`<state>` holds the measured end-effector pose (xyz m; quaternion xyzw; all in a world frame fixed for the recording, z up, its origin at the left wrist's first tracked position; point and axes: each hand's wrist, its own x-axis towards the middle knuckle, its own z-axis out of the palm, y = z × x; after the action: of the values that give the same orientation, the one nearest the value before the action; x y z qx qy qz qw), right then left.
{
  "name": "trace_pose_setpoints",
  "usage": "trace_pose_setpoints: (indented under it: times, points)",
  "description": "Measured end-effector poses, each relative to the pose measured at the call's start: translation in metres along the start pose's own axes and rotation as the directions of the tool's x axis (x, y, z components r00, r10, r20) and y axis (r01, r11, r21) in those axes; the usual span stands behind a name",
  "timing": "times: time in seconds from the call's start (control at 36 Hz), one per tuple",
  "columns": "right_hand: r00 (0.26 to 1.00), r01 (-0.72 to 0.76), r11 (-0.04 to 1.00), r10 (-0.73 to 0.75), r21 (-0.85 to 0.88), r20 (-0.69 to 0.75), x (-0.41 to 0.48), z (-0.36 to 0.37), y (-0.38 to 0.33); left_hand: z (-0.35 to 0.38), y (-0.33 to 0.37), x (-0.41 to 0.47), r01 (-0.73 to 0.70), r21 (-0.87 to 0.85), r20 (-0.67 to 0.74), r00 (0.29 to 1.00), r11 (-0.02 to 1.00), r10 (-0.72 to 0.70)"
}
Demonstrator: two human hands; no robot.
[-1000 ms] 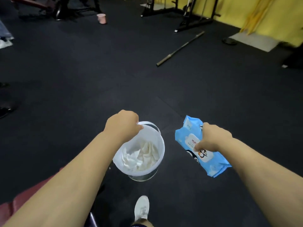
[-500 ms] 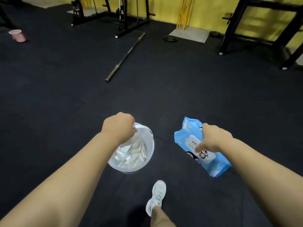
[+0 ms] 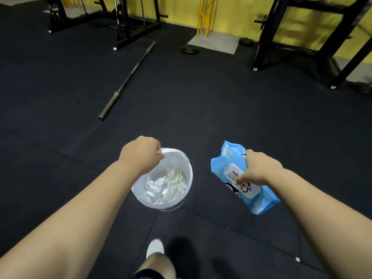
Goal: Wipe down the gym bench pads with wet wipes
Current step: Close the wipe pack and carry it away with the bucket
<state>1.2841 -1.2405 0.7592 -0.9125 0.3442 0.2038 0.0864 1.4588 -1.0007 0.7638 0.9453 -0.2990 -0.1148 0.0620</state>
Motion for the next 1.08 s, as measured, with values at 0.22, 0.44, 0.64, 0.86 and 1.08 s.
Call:
trace_pose_setpoints:
  times: [0.22,0.44,0.64,0.86,1.08]
  points:
    - [0.997,-0.07,0.997,0.068,0.042,0.043,0.14,-0.06,0.008,-0.01,0.028,0.171,-0.101,-0.006,-0.012,0.995,0.995,0.101]
    - [0.987,-0.155,0.983,0.151,0.1,0.046,0.287,-0.134,0.021,-0.035,0.055,0.354,-0.172,-0.005,0.043,0.984,0.985,0.172]
    - [0.979,-0.201,0.969,0.194,0.144,0.059,0.401,-0.19,0.046,-0.055,0.096,0.493,-0.21,0.005,0.048,0.977,0.978,0.209]
    - [0.979,-0.194,0.977,0.187,0.083,0.085,0.565,-0.24,0.088,-0.066,0.157,0.669,-0.232,0.057,0.046,0.972,0.971,0.23]
    - [0.985,-0.159,0.983,0.153,0.088,0.077,0.739,-0.32,0.131,-0.087,0.227,0.842,-0.197,0.059,0.075,0.978,0.979,0.193]
